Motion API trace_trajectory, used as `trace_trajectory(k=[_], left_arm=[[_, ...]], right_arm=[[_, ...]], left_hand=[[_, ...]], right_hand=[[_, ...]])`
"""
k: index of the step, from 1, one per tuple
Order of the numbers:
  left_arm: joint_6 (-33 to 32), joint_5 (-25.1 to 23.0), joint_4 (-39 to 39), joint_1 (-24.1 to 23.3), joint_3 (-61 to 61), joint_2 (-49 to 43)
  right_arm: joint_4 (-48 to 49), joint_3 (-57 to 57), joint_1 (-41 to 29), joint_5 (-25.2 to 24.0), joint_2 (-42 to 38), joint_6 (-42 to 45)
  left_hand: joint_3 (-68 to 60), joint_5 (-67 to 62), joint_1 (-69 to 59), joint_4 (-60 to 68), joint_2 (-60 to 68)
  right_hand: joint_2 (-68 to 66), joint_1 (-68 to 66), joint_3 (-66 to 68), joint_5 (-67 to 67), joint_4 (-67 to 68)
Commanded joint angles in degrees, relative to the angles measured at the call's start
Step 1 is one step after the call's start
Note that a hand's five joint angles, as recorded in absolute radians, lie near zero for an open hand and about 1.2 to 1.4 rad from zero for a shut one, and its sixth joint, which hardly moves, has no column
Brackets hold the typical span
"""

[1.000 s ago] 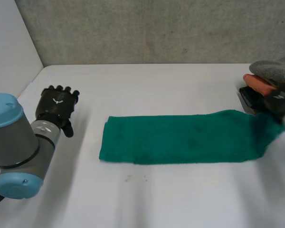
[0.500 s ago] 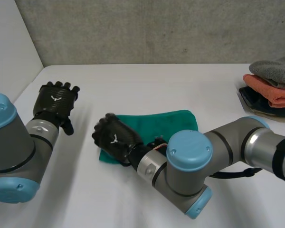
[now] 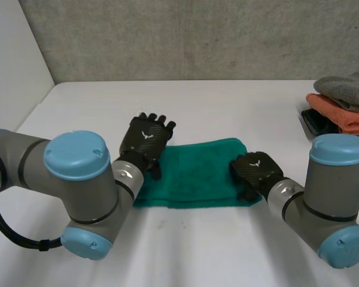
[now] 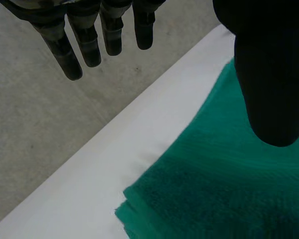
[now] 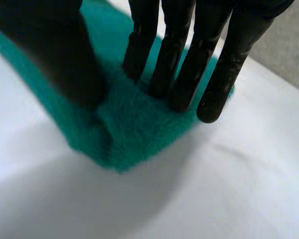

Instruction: Fold the laundry.

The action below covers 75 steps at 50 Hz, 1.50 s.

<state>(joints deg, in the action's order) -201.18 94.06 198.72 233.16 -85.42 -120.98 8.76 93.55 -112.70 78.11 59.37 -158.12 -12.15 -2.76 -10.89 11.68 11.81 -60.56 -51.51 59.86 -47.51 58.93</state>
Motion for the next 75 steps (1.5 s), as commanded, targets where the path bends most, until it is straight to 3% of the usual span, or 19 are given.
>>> trace_trajectory(k=[1,5,8,13,14,18,19,20,22,27,29,34,39,48,57,62,70,75], left_arm=[[0.0,0.3,-0.4,0.6,-2.2,2.3],[0.0,0.4,-0.4,2.8,-4.7,5.5],[0.0,0.4,-0.4,4.9,-6.2,7.8],[0.1,1.5,-0.3,7.3,-8.3,9.9],[0.1,1.8,-0.2,7.7,-8.5,10.0],[0.3,4.7,-0.2,8.9,-9.3,10.4],[0.4,5.5,-0.2,9.1,-9.4,10.4],[0.6,5.8,-0.3,9.1,-9.4,10.3],[1.1,6.0,-0.3,9.1,-9.4,10.3],[3.1,5.8,0.0,9.1,-8.9,10.4],[3.9,5.9,0.0,9.1,-8.4,10.4],[8.9,5.6,-0.3,8.5,-5.4,10.3],[14.0,4.2,-1.8,5.4,-2.2,9.4],[16.3,2.1,-6.9,0.7,3.8,1.5],[14.5,8.3,-17.3,0.5,6.2,-5.1],[11.2,8.9,-18.4,0.4,5.6,-5.8],[9.9,5.7,-18.2,0.1,7.1,-3.4],[9.9,-1.2,-18.2,1.2,9.0,5.3]], right_arm=[[0.9,-3.9,1.8,4.1,-2.1,11.6],[2.9,-8.4,0.0,9.7,-1.1,17.8],[4.1,-12.2,-7.7,10.1,-0.7,21.4],[7.9,-15.7,-19.6,3.7,-5.0,26.2],[9.7,-15.3,-22.1,0.3,-6.4,27.5],[12.5,-14.2,-25.9,-7.3,-9.1,29.0],[12.9,-14.3,-26.2,-8.1,-9.6,29.2],[13.0,-14.5,-26.3,-8.4,-10.2,29.1],[12.5,-15.0,-26.3,-6.2,-10.7,28.3],[12.3,-13.8,-25.9,3.5,-7.0,21.7],[12.2,-12.8,-24.4,6.6,-4.0,13.8],[10.3,-10.3,-17.9,6.8,3.6,-6.7],[2.5,-12.2,-14.0,3.2,7.2,-18.6],[-12.1,-26.2,-9.8,0.5,-5.2,-19.7],[-21.1,-37.2,-9.2,-2.4,-16.8,-18.9],[-22.6,-39.4,-10.1,-1.8,-20.9,-14.2],[-21.0,-36.9,-10.4,1.2,-13.8,-8.9],[-9.0,-25.0,-10.8,2.0,-3.4,-7.8]], left_hand=[[2.2,2.8,0.9,-1.7,-1.8],[2.2,2.8,0.9,-1.7,-1.8],[2.2,2.8,0.9,-1.7,-1.8],[2.2,2.8,0.9,-1.7,-1.8],[2.2,2.8,0.9,-1.7,-1.8],[2.2,2.8,0.9,-1.7,-1.8],[2.2,2.8,0.9,-1.7,-1.8],[2.2,2.8,0.9,-1.7,-1.8],[2.2,2.8,0.9,-1.7,-1.8],[2.2,2.8,0.9,-1.7,-1.8],[2.2,2.8,0.9,-1.7,-1.8],[1.4,2.0,0.2,-1.0,-1.1],[0.6,1.2,-0.7,-0.1,-0.2],[-0.4,0.2,-1.7,0.9,0.8],[-1.4,-0.8,-2.7,1.9,1.8],[-1.3,-0.7,-2.5,1.7,1.6],[-1.1,-0.5,-2.3,1.6,1.4],[-1.4,-0.8,-2.7,1.9,1.8]], right_hand=[[-19.4,-28.5,20.1,-22.5,21.1],[-19.4,-28.5,20.1,-22.5,21.1],[-19.4,-28.5,20.1,-22.5,21.1],[-19.4,-28.5,20.1,-22.5,21.1],[-19.4,-28.5,20.1,-22.5,21.1],[-19.4,-28.5,20.1,-22.5,21.1],[-15.3,-24.4,16.0,-18.4,17.0],[-0.5,-9.5,1.2,-3.5,2.1],[50.6,41.5,-49.9,47.5,-48.9],[50.6,41.5,-49.9,47.5,-48.9],[50.6,41.5,-49.9,47.5,-48.9],[50.6,41.5,-49.9,47.5,-48.9],[50.6,41.5,-49.9,47.5,-48.9],[50.6,41.5,-49.9,47.5,-48.9],[50.6,41.5,-49.9,47.5,-48.9],[50.6,41.5,-49.9,47.5,-48.9],[49.1,40.1,-48.4,46.1,-47.5],[50.6,41.5,-49.9,47.5,-48.9]])
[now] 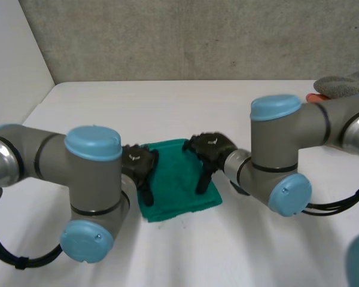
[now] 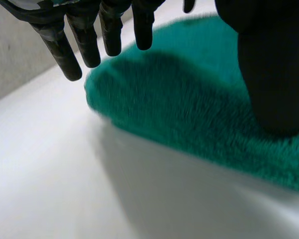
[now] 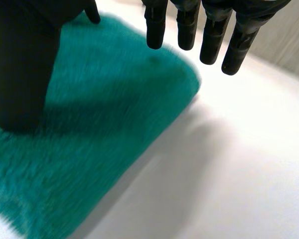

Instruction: Fold the laundry.

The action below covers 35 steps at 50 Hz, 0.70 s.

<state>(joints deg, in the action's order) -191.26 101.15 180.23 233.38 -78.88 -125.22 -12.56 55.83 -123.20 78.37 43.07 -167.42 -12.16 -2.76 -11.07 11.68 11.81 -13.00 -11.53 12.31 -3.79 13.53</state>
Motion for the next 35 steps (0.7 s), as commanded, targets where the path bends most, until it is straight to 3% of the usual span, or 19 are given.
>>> trace_trajectory(k=[1,4,6,9,14,20,35], left_arm=[[-0.2,-11.1,0.2,1.6,3.0,12.1],[-0.3,-16.1,-0.5,2.8,4.3,15.0],[-0.3,-21.9,-1.5,3.7,4.6,17.5],[-0.2,-29.7,-3.8,4.6,4.6,20.4],[0.0,-37.3,-6.9,4.8,3.6,22.8],[0.0,-38.7,-8.0,4.5,2.3,23.8],[0.3,-38.2,-7.8,4.4,2.4,23.7]], right_arm=[[14.6,15.1,-0.4,2.0,14.4,1.7],[21.9,23.6,-1.6,1.9,19.1,3.4],[24.6,27.3,-2.5,1.9,20.2,4.8],[29.0,33.5,-5.1,2.0,20.6,8.5],[34.5,39.0,-8.0,2.7,18.7,13.8],[39.4,39.3,-8.5,5.5,13.3,15.5],[40.9,31.6,-8.6,6.0,5.0,15.5]], left_hand=[[-1.6,-1.0,-2.7,2.1,1.9],[-1.4,-0.8,-2.5,1.9,1.8],[-1.8,-1.2,-2.8,2.2,2.1],[-1.8,-1.2,-2.8,2.2,2.1],[-1.6,-1.0,-2.7,2.1,1.9],[-1.2,-0.7,-2.3,1.7,1.6],[-1.4,-0.8,-2.5,1.9,1.8]], right_hand=[[3.0,1.5,-2.3,3.8,-3.5],[3.0,1.5,-2.3,3.8,-3.5],[3.0,1.5,-2.3,3.8,-3.5],[3.0,1.5,-2.3,3.8,-3.5],[3.0,1.5,-2.3,3.8,-3.5],[3.0,1.5,-2.3,3.8,-3.5],[3.0,1.5,-2.3,3.8,-3.5]])
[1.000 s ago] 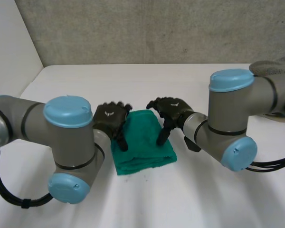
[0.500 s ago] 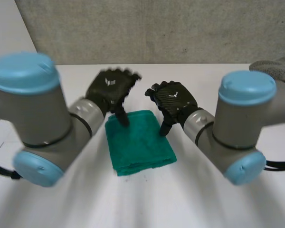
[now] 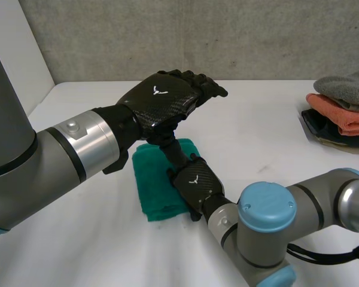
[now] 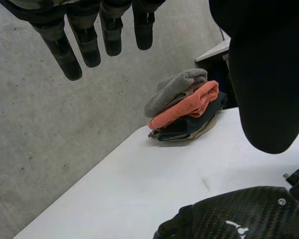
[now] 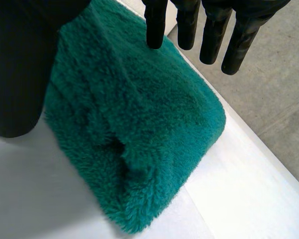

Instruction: Fold the laundry.

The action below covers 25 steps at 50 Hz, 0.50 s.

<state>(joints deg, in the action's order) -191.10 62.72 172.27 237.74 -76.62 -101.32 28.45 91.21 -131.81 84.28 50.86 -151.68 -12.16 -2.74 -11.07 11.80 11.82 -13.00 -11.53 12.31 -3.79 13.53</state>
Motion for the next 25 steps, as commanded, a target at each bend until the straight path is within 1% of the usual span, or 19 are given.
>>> trace_trajectory(k=[1,11,15,18,19,22,25], left_arm=[[0.2,0.2,0.2,0.2,0.2,-0.2],[0.3,0.2,0.2,0.4,0.2,-0.1],[0.3,0.2,0.2,0.4,0.2,-0.1],[0.3,0.2,0.2,0.4,0.1,0.0],[0.3,0.2,0.2,0.4,0.1,0.0],[0.3,0.2,0.2,0.4,0.1,0.0],[0.3,0.3,0.2,0.7,0.2,0.1]], right_arm=[[-0.2,-4.2,0.2,-0.1,-2.9,-0.3],[-0.4,-9.9,0.2,-0.7,-5.5,-0.6],[-0.7,-12.5,0.2,-0.8,-7.3,-0.6],[-0.7,-14.1,0.2,-1.2,-8.0,-0.7],[-0.7,-15.1,0.2,-1.2,-8.2,-1.0],[-0.7,-17.4,0.2,-1.5,-9.3,-1.6],[-0.8,-19.3,0.2,-1.8,-10.0,-2.3]], left_hand=[[-1.4,-0.8,-2.5,1.8,1.8],[-1.4,-0.8,-2.5,1.8,1.8],[-1.4,-0.8,-2.5,1.8,1.8],[-1.4,-0.8,-2.5,1.8,1.8],[-1.4,-0.8,-2.5,1.8,1.8],[-1.4,-0.8,-2.5,1.8,1.8],[-1.6,-1.0,-2.7,2.0,1.9]], right_hand=[[3.0,1.5,-2.3,3.8,-3.5],[-12.0,-13.5,12.7,-11.3,11.5],[-22.0,-23.4,22.7,-21.2,21.4],[-35.2,-36.7,35.9,-34.4,34.7],[-45.9,-47.4,46.6,-45.1,45.4],[-66.9,-68.4,67.6,-66.1,66.4],[-67.0,-68.5,67.7,-66.2,66.5]])
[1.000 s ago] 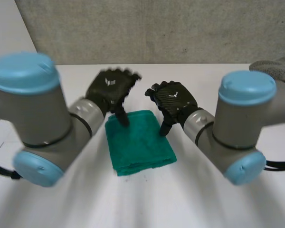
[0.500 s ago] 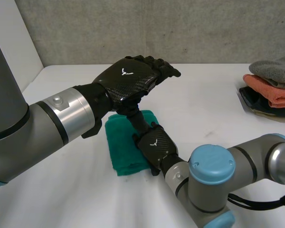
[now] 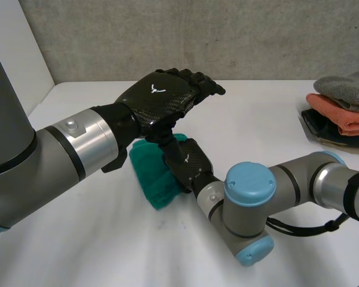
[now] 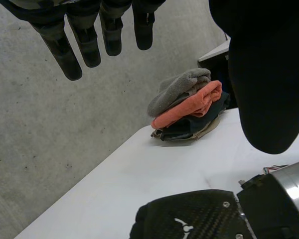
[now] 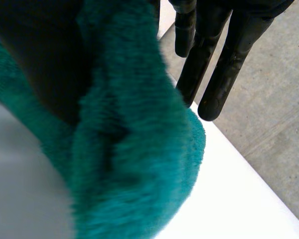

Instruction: Fold the laundry.

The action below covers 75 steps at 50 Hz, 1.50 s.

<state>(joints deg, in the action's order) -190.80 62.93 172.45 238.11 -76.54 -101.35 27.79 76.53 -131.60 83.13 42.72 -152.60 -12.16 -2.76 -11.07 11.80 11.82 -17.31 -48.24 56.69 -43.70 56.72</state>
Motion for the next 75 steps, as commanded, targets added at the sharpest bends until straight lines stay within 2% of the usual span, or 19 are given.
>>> trace_trajectory(k=[1,4,12,18,24,28,31,36,43,50,58,66,75], left_arm=[[0.0,0.1,0.0,0.5,0.1,0.1],[0.0,0.1,0.0,1.2,0.1,0.4],[0.1,0.5,0.1,3.2,0.1,2.1],[0.3,1.6,0.2,3.9,0.3,2.7],[1.9,1.9,0.5,4.0,0.2,2.7],[2.8,1.9,0.9,4.1,0.1,2.7],[3.0,1.9,0.9,4.1,0.0,2.7],[3.1,1.9,1.0,4.3,0.0,2.6],[3.1,1.9,1.0,4.2,-0.3,2.5],[3.0,2.0,1.0,4.1,-0.4,1.7],[3.1,2.0,1.0,3.9,-0.8,1.6],[3.1,2.1,1.5,3.8,-1.0,1.6],[3.1,2.1,1.6,3.7,-1.1,1.2]], right_arm=[[-0.5,-5.2,0.1,-0.6,-1.8,-1.6],[-1.2,-5.9,1.0,-0.3,-1.2,-1.7],[-1.3,-7.3,12.0,-1.6,3.9,-0.9],[0.0,-16.0,17.0,-6.0,5.5,-1.5],[1.0,-28.0,24.7,-6.8,6.2,-4.2],[1.1,-30.8,30.1,-7.4,7.0,-5.9],[1.1,-31.3,34.1,-8.0,7.6,-6.3],[0.9,-29.9,40.9,-13.2,6.9,-6.4],[1.3,-23.9,49.5,-17.4,4.9,-5.9],[1.2,-17.4,53.7,-20.8,4.9,-4.4],[0.5,-9.4,58.0,-22.9,9.3,-3.2],[-2.7,-10.1,59.0,-25.5,8.6,-3.2],[-3.2,-10.4,59.3,-25.4,7.0,-1.7]], left_hand=[[-1.6,-1.0,-2.7,2.0,1.9],[-1.6,-1.0,-2.7,2.0,1.9],[-1.8,-1.2,-2.8,2.1,2.1],[-1.8,-1.2,-2.8,2.1,2.1],[-1.8,-1.2,-2.8,2.1,2.1],[-1.9,-1.3,-3.0,2.3,2.3],[-1.9,-1.3,-3.0,2.3,2.3],[-1.9,-1.3,-3.0,2.3,2.3],[-1.9,-1.3,-3.0,2.3,2.3],[-1.9,-1.3,-3.0,2.3,2.3],[-1.9,-1.3,-3.0,2.3,2.3],[-1.8,-1.2,-2.8,2.1,2.1],[-1.8,-1.2,-2.8,2.1,2.1]], right_hand=[[-62.7,-31.8,23.3,-26.3,23.3],[-62.7,-31.8,23.3,-26.3,23.3],[-62.7,-31.8,23.3,-26.3,23.3],[-62.7,-31.8,23.3,-26.3,23.3],[-62.7,-31.8,23.3,-26.3,23.3],[-62.7,-31.8,23.3,-26.3,23.3],[-62.7,-31.8,23.3,-26.3,23.3],[-62.7,-31.8,23.3,-26.3,23.3],[-62.7,-31.8,23.3,-26.3,23.3],[-62.7,-31.8,23.3,-26.3,23.3],[-62.7,-31.8,23.3,-26.3,23.3],[-62.7,-31.8,23.3,-26.3,23.3],[-62.7,-31.8,23.3,-26.3,23.3]])
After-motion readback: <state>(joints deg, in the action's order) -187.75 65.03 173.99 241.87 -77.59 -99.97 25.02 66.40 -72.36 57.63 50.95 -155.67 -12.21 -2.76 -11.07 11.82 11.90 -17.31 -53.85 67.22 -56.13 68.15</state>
